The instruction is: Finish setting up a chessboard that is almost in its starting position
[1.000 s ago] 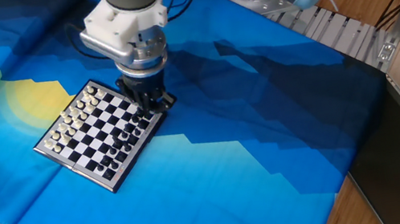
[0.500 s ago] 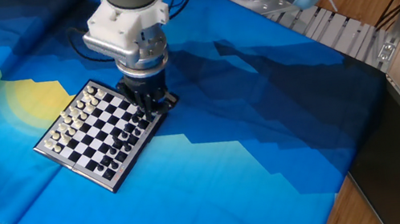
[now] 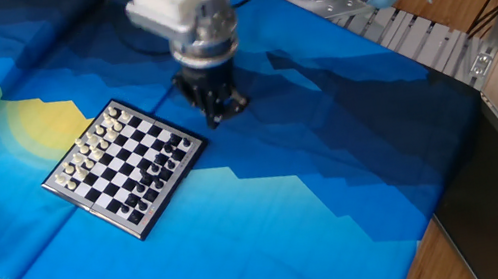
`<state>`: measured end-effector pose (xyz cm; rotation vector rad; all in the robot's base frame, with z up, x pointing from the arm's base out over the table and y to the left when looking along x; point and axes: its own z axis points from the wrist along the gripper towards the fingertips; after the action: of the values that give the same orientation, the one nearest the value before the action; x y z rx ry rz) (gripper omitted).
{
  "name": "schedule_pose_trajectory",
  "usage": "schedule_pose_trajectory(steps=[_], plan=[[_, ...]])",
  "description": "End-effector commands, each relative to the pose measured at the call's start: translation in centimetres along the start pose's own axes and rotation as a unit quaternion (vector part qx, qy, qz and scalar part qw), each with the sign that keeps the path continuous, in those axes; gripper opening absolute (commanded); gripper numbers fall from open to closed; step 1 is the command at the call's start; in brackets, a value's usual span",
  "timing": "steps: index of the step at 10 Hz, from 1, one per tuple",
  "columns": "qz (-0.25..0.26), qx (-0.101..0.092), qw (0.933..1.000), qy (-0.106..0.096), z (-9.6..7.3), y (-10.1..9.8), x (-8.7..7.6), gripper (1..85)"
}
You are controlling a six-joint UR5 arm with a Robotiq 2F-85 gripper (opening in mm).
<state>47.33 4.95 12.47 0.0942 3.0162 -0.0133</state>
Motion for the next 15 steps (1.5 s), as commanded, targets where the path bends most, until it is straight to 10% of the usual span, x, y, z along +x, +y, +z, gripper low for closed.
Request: schedule_pose_trajectory(steps=[1, 11, 15], plan=[[0.059, 0.017, 0.9981, -0.005, -3.0, 0.2, 1.6, 1.0], [0.084, -0.051, 0.9948, 0.022, -1.2, -0.1, 1.3, 1.0], [0.065, -0.047, 0.9968, -0.001, -0.2, -0.5, 0.5, 1.0]])
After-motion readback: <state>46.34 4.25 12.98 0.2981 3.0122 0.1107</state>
